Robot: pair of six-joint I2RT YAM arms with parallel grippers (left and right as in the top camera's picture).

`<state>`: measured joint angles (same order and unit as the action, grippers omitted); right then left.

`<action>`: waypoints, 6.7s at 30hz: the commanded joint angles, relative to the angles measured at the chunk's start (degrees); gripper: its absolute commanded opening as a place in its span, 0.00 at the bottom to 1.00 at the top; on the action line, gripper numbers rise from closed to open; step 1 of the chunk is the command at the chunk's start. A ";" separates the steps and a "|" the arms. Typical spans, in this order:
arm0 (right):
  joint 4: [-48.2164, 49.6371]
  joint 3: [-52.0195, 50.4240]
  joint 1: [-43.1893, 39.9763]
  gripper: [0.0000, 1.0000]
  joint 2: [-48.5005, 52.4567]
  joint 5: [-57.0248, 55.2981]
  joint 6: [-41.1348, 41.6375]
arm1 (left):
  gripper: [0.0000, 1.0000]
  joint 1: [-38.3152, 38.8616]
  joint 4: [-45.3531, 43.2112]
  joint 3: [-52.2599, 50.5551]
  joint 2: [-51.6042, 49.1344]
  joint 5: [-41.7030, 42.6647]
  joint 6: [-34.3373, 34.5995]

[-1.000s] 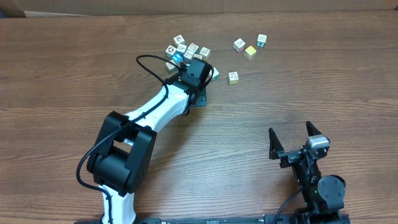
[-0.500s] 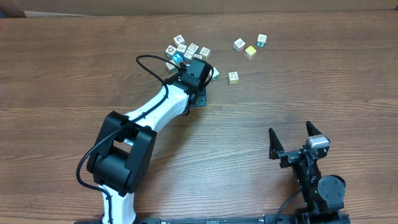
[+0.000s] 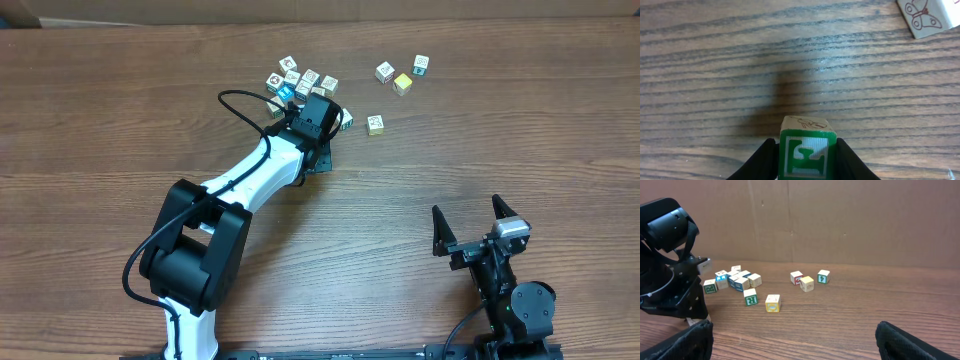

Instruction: Form a horizontal line

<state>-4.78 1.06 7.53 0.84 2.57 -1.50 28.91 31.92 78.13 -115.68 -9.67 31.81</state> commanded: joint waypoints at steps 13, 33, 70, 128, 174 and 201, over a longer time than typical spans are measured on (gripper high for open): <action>0.11 -0.61 -0.15 1.00 -0.68 -0.33 -0.26 | 0.27 0.87 3.87 1.27 -1.29 2.03 4.42; 0.11 -0.61 -0.15 1.00 -0.68 -0.33 -0.26 | 0.27 1.14 4.74 1.27 -1.29 3.02 4.42; 0.11 -0.61 -0.15 1.00 -0.68 -0.33 -0.26 | 0.29 1.14 5.99 1.27 -1.29 5.27 4.42; 0.11 -0.61 -0.15 1.00 -0.68 -0.33 -0.26 | 0.34 1.11 7.23 1.27 -1.29 3.13 4.42; 0.11 -0.61 -0.15 1.00 -0.68 -0.33 -0.26 | 0.33 1.14 7.26 1.27 -1.29 -0.81 4.26; 0.11 -0.61 -0.15 1.00 -0.68 -0.33 -0.28 | 0.49 1.11 8.13 1.27 -1.29 -0.87 6.14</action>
<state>-4.78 1.06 7.53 0.84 2.55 -1.52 29.65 39.77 79.48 -115.74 -9.72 37.17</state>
